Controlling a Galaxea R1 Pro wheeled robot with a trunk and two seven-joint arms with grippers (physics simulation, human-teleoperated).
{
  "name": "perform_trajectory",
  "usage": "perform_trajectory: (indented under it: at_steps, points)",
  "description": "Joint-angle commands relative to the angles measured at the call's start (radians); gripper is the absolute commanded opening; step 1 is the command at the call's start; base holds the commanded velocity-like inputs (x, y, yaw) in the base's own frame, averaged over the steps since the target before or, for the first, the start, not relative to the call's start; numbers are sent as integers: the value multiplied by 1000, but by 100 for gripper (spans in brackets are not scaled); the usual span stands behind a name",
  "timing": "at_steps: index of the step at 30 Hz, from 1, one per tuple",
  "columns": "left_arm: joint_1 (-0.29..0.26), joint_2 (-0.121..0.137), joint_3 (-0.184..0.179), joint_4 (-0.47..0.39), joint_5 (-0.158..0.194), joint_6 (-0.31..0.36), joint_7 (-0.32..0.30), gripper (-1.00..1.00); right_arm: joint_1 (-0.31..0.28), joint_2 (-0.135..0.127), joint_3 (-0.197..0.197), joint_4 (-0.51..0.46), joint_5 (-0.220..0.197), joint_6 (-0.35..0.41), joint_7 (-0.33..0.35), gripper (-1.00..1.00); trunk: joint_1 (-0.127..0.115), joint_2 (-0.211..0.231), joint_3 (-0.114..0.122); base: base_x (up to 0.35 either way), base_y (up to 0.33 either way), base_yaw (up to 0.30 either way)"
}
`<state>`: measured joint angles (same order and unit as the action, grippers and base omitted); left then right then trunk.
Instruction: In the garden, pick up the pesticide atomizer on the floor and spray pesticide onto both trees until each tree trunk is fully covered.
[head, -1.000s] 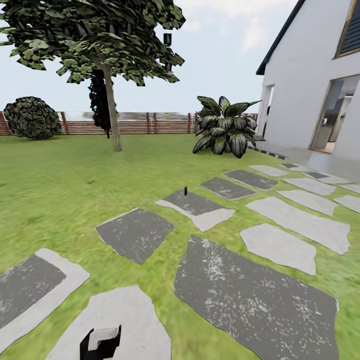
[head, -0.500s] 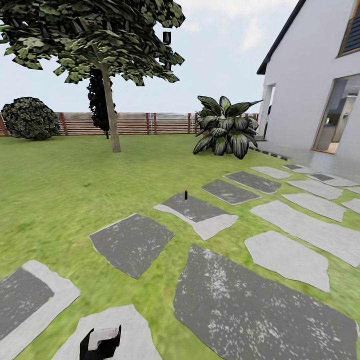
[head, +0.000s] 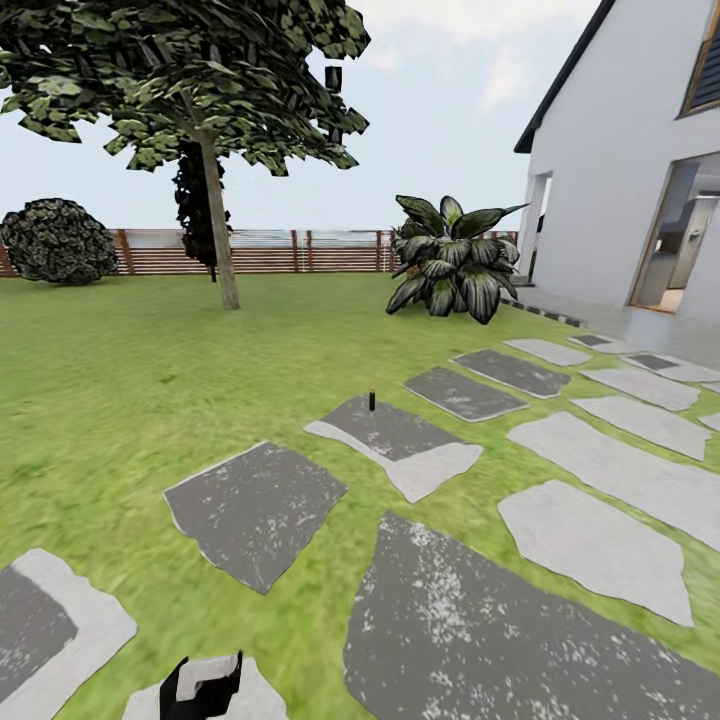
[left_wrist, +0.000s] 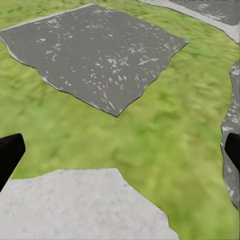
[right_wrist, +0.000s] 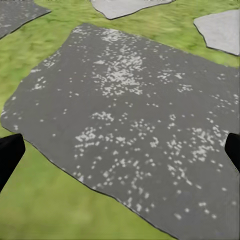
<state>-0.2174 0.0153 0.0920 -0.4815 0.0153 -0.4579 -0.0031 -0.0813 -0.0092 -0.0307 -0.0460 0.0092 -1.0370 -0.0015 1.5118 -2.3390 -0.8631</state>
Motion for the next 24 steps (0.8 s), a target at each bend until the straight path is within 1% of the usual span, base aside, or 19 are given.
perform_trajectory:
  at_steps: [1,9,18,24]
  points:
    - [0,0,0,0,0,0,0,100,0,0,0,0,0,0,0,100,0,0,0,339,-69,0]
    - [0,0,0,0,0,0,0,100,0,0,0,0,0,0,0,100,0,0,0,337,-101,0]
    - [0,0,0,0,0,1,0,100,0,0,0,0,0,0,0,100,0,0,0,323,-142,0]
    - [0,0,0,0,0,1,0,100,0,0,0,0,0,0,0,100,0,0,0,278,-137,0]
